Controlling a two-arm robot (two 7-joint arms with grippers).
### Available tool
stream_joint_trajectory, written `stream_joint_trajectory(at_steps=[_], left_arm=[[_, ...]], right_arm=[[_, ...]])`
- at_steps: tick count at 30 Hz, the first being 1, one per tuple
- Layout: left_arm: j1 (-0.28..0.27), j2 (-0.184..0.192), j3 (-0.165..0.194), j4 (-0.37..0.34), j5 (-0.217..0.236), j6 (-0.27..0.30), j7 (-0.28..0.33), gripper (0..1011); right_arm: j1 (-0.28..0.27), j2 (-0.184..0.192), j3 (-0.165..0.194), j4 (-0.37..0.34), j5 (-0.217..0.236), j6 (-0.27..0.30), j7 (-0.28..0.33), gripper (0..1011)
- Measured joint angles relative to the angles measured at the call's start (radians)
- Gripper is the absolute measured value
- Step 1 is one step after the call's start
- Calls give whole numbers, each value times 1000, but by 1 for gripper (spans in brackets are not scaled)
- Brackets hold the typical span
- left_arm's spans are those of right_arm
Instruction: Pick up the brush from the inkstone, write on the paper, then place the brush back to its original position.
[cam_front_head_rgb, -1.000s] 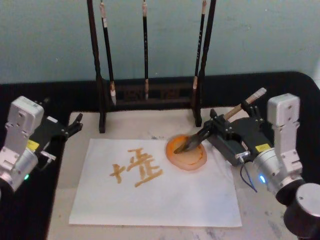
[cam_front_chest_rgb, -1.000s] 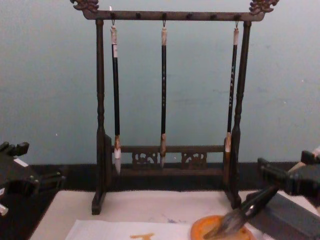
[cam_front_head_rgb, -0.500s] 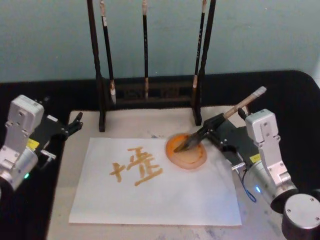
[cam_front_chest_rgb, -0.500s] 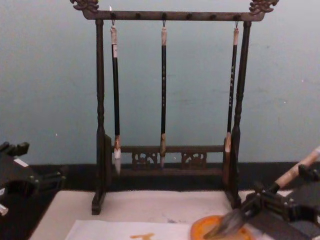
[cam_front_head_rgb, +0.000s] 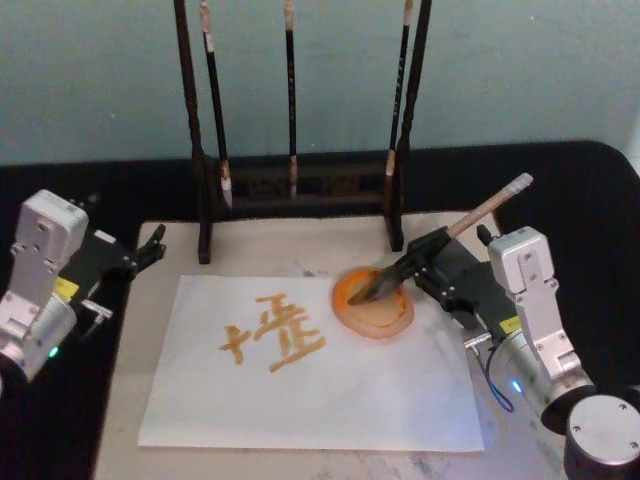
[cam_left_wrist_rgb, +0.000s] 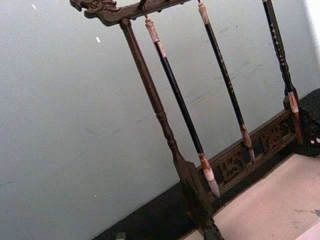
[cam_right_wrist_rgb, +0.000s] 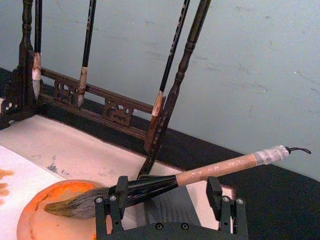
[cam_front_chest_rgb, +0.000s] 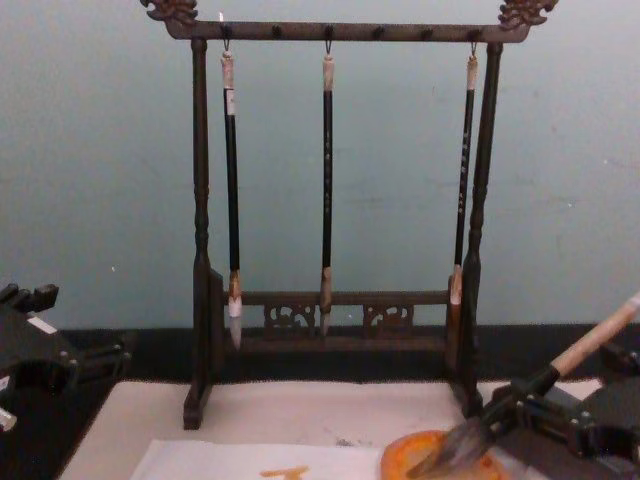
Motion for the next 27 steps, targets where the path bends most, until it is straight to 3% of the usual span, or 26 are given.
stream_joint_trajectory(at_steps=[27], left_arm=[[0, 0, 0, 0, 0, 0, 0, 1010]], right_arm=[[3, 1, -2, 0, 2, -2, 0, 1000]])
